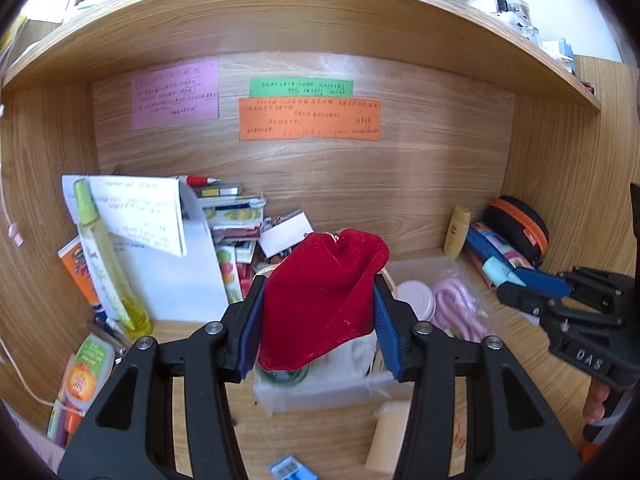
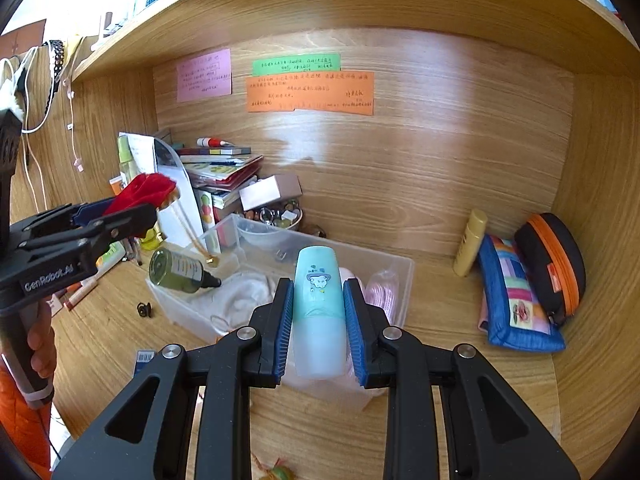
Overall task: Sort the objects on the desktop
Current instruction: 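Carry the pouch and roll-on bottle over the clear box and release both inside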
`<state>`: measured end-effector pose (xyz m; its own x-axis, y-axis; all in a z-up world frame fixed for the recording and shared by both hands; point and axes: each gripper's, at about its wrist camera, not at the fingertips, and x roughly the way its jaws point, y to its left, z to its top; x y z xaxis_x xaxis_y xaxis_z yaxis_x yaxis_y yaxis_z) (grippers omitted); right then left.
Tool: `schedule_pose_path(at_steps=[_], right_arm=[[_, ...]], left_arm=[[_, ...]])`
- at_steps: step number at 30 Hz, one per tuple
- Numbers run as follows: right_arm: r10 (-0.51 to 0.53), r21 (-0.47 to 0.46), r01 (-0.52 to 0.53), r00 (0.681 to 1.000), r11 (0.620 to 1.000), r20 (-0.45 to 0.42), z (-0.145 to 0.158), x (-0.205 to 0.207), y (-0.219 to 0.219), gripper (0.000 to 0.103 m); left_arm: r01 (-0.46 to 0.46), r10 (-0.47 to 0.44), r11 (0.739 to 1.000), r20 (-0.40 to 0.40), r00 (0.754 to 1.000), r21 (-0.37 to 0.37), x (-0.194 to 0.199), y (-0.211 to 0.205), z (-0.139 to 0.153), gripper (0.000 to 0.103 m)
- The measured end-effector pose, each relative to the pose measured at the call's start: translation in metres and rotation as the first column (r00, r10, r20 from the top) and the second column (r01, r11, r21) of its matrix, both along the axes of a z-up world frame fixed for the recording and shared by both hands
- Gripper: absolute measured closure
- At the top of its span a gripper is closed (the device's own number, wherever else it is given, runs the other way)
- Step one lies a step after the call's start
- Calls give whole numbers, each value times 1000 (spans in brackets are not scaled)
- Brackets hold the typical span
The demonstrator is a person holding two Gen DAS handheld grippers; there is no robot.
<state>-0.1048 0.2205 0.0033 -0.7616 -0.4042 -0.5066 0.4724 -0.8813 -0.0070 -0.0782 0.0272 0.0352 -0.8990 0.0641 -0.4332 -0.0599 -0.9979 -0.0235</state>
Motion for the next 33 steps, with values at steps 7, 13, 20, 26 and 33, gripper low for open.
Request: schedule_pose_path(at_steps=[7,13,20,26,33], right_arm=[[10,-20,-10,1000,1000,28,-4,-19,-6,80],[21,-13,-20,996,1000,82,-20,-35,-16,80],[30,34,-34,991,999,129,-43,-46,-35,80],[28,69,-40,987,997,161,-56,-51,-43,80],[6,94,-24,984,995,181,-65,-57,-45,80]], left_arm=[[24,-24,1000,30,999,3,-24,14,-2,54],[31,-30,1000,100,995,-5,-45,23,-24,54],[15,-16,1000,178,984,11,-65,18,-48,54],[14,-10,1000,186,982,-19,-69,21,-57,52],[28,-14,997,185,983,-74,-66,31,-61,48]])
